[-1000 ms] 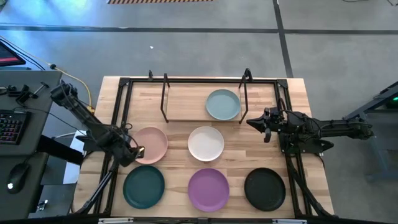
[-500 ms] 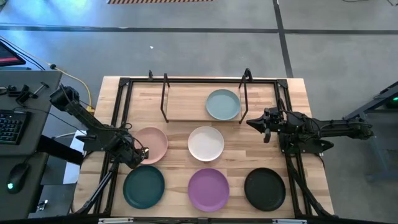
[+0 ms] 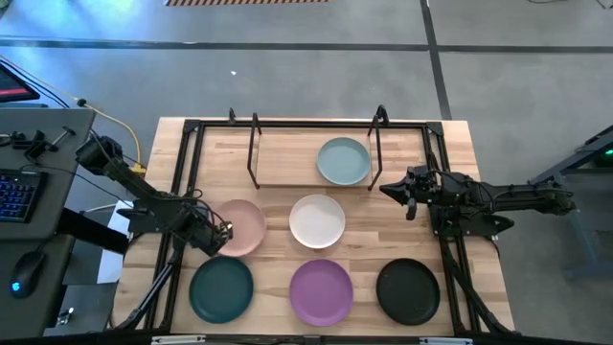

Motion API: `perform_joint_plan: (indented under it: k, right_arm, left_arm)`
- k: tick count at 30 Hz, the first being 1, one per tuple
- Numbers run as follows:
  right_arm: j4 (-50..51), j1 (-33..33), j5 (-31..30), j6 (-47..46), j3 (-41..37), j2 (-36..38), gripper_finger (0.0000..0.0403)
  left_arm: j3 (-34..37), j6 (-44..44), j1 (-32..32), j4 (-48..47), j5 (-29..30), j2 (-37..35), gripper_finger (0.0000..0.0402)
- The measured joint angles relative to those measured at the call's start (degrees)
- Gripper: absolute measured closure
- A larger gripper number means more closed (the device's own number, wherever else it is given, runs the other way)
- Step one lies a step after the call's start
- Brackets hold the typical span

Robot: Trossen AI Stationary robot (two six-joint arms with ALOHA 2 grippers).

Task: Place and stack plates onto a shelf
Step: Put the pink plate on the shelf

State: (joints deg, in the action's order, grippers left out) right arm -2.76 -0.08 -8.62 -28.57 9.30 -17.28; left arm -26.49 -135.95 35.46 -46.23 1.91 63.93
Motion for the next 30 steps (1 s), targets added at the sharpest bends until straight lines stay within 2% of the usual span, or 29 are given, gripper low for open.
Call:
perform_joint_plan:
  k: [3, 14, 21, 26, 30]
  right_arm:
    - [0.0, 0.0, 0.0, 0.0, 0.0, 0.0, 0.0403]
    - [0.1, 0.0, 0.0, 0.1, 0.0, 0.0, 0.0403]
    - [0.1, 0.0, 0.0, 0.1, 0.0, 0.0, 0.0403]
    - [0.2, 0.0, 0.0, 0.2, 0.0, 0.0, 0.0403]
    - [0.4, 0.0, 0.0, 0.3, 0.0, 0.0, 0.0403]
  left_arm:
    - [-0.1, 1.0, 0.0, 0.4, 1.6, -0.8, 0.0391]
    - [-0.1, 1.7, 0.0, -5.1, 5.3, -8.9, 0.0399]
    - [-6.3, 10.7, -0.5, -6.7, 4.8, -14.2, 0.0401]
    - [-12.2, 17.7, -3.7, -6.7, 4.9, -12.6, 0.0401]
    - [-18.0, 26.3, -9.1, -6.2, 5.0, -8.9, 0.0401]
